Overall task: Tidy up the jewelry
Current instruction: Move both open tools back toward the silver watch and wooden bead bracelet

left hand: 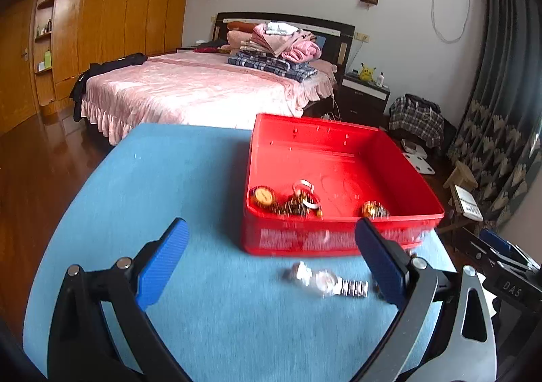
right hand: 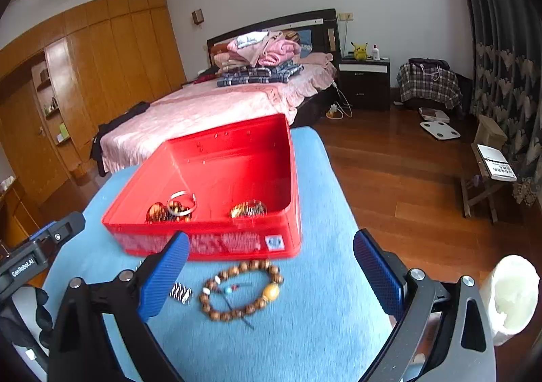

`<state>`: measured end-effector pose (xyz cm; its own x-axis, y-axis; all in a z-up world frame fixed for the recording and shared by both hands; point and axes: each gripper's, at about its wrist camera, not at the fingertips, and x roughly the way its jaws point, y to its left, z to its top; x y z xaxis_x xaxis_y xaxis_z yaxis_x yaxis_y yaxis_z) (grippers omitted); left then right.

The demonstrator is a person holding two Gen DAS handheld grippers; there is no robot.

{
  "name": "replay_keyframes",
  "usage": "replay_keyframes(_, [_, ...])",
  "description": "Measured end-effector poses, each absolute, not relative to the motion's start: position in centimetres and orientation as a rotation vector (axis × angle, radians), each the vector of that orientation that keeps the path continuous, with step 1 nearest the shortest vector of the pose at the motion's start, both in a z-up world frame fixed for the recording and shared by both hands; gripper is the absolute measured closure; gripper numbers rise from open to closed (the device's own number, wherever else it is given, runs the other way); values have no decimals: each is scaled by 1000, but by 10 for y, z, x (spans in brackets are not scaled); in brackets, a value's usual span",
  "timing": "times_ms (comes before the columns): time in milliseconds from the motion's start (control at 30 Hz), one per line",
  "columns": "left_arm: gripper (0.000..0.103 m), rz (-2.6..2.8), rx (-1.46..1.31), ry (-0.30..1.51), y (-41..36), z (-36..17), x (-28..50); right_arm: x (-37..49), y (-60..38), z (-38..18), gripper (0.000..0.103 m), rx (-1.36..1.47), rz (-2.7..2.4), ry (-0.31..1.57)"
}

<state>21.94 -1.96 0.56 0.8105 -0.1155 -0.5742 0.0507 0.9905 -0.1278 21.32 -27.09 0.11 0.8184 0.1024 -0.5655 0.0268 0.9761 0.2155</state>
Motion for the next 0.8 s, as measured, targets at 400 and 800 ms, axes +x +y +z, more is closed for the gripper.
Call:
replay_keyframes(400, [7,-93,-98,674,-26,-20,196,194,-268,-16,6,232,34,648])
replay_keyframes(800, [8,-92,-77,702,-37,-36,193,192,-271,-24,6,230,50,662])
